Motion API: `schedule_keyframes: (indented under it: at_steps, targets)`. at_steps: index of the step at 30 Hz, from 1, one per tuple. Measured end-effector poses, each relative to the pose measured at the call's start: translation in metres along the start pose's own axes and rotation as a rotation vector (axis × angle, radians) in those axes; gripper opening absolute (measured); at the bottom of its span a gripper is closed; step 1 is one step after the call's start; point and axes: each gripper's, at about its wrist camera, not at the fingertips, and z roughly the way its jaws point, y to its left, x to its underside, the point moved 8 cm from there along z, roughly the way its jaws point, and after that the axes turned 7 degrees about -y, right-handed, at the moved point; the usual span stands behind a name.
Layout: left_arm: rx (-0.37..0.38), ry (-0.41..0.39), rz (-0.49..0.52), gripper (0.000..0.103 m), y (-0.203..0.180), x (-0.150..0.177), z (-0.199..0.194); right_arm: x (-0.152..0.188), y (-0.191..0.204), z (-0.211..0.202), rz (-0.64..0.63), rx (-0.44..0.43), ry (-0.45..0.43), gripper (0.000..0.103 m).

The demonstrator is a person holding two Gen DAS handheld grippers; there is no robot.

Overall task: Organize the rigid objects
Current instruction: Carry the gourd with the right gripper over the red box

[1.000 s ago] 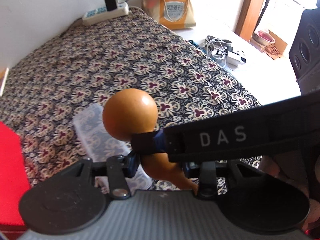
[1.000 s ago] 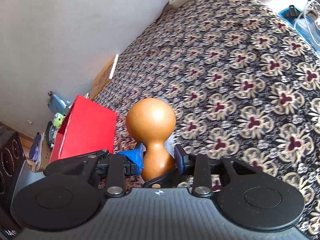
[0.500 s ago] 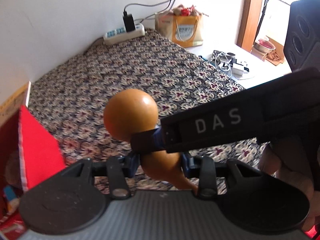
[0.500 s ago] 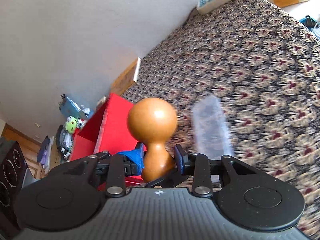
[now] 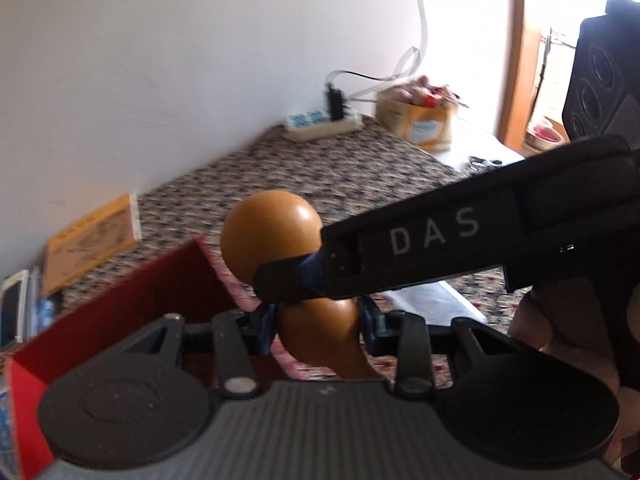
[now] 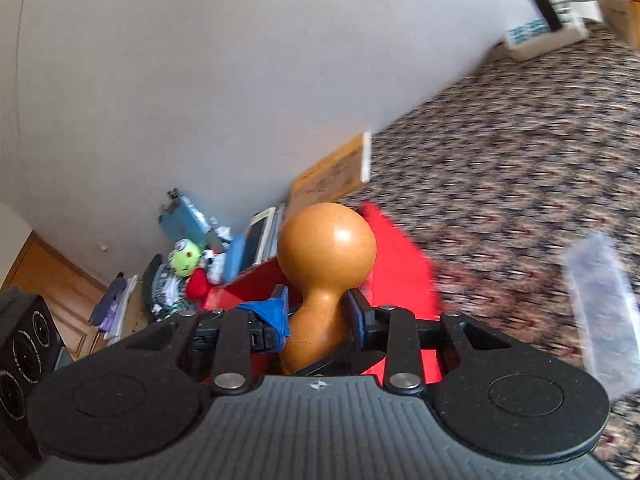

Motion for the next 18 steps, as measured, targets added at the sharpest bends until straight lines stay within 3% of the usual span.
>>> schedule_keyframes:
  at_steps: [10, 18]
  targets:
    - [-0.123, 0.029, -0.095, 0.035, 0.109, 0.020, -0.016, 0.027, 0.065, 0.100, -0.054, -0.080, 0.135, 0.015]
    - [-0.146, 0.152, -0.206, 0.035, 0.177, 0.069, 0.001, 0.071, 0.075, 0.171, -0.059, -0.061, 0.285, 0.015]
